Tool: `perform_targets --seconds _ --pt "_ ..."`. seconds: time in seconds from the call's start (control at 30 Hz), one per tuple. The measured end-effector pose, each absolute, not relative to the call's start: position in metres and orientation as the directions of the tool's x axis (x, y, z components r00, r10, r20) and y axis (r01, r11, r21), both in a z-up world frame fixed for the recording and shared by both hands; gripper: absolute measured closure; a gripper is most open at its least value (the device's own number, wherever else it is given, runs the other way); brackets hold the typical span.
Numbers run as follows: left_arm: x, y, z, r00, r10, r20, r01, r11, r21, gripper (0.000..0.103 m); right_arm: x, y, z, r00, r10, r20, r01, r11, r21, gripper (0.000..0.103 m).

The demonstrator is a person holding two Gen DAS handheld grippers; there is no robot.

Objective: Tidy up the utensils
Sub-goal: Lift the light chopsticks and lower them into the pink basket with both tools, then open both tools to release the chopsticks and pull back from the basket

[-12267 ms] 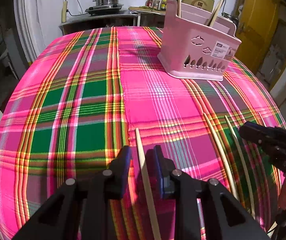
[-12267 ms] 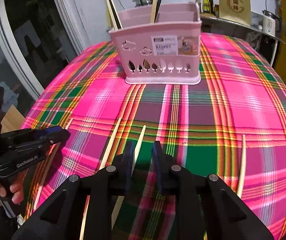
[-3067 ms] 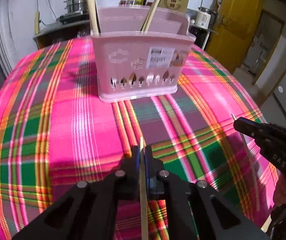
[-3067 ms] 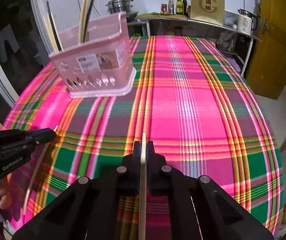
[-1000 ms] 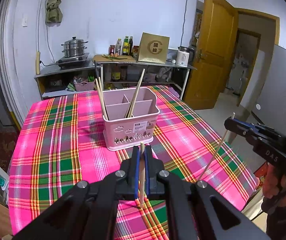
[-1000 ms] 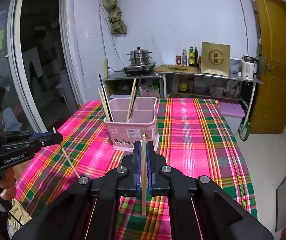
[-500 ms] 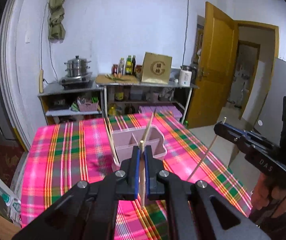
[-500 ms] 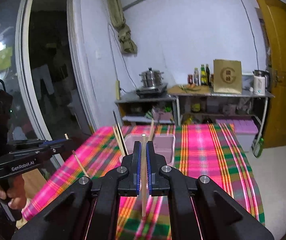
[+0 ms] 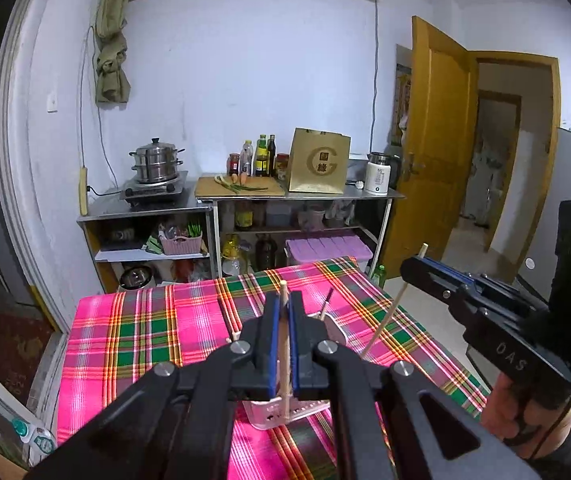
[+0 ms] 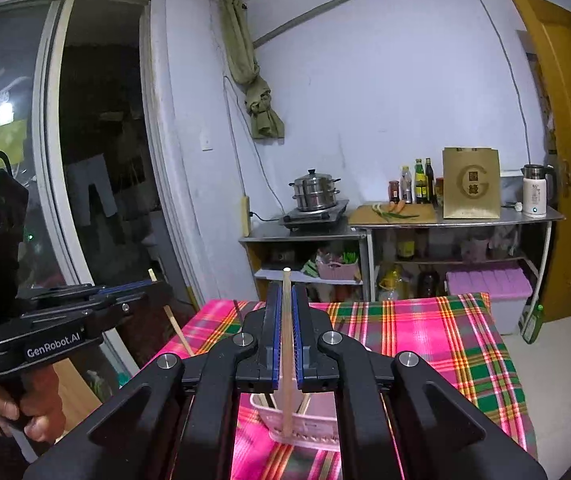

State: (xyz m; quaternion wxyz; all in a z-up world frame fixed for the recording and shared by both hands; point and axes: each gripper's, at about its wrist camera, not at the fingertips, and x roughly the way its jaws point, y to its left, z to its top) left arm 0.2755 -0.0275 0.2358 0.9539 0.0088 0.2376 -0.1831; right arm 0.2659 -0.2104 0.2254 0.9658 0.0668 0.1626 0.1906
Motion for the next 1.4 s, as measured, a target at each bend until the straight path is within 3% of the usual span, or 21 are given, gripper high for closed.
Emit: perform_targets --seconds 0.43,1.4 --pt "0.313 -0.027 0.216 0.822 -0.356 -0.443 0.364 0.929 -0.072 0.098 0.311 -0.201 0.200 0.861 0.409 -0.303 -0.355 0.909 0.218 0.098" --pt "0.342 -0.026 0.126 0.732 -0.362 -0.577 0.354 0.926 -0.131 0.098 0.338 -0.193 0.125 0.809 0.398 -0.432 -0.325 0.916 0.233 0.098"
